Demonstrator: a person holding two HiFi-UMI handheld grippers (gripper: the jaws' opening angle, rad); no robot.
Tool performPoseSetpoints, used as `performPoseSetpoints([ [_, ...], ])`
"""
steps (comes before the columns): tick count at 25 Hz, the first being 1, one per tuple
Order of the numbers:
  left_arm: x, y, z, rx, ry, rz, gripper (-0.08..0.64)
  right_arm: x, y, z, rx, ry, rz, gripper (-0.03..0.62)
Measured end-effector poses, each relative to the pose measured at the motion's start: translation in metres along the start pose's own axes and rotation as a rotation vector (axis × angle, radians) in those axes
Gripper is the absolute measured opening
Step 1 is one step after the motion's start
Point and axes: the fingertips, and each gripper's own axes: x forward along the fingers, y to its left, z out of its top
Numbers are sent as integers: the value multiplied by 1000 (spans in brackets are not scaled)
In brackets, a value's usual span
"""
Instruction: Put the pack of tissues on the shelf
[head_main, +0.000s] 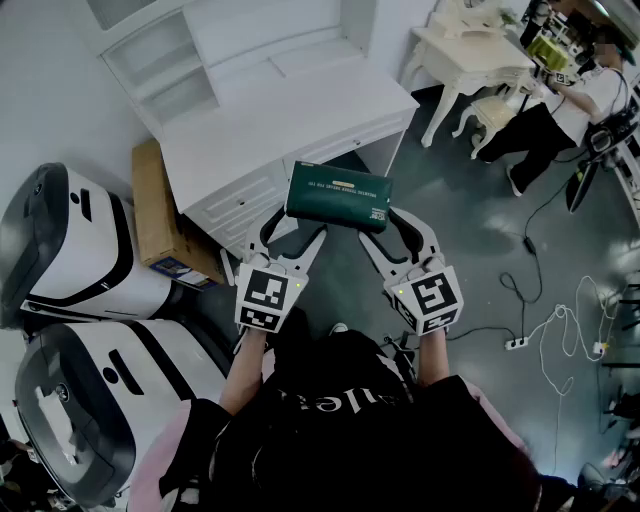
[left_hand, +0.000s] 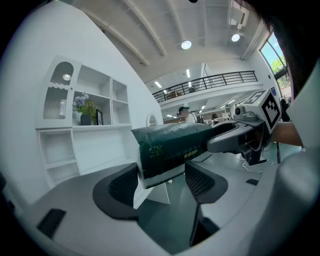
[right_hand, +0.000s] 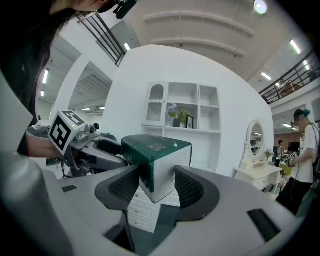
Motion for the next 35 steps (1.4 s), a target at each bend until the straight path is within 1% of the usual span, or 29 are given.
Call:
performPoseSetpoints([
  [14, 10, -18, 1, 6, 12, 8, 291, -13, -12, -10, 20, -11, -1, 248],
  [20, 17, -20, 2, 3, 25, -9, 291, -14, -19, -8, 35, -30, -12, 247],
  [23, 31, -26, 8, 10, 32, -20, 291, -19, -34, -11, 54, -34, -26, 247],
  [28, 70, -34, 19, 21, 39, -32, 291, -20, -75, -15, 67, -40, -37, 247],
  [32, 99, -22, 18, 19, 48, -46, 291, -1, -98, -15, 71, -39, -45, 247],
  [35, 127, -6, 21, 7, 30, -49, 291, 19, -122, -15, 69, -35, -57, 248],
])
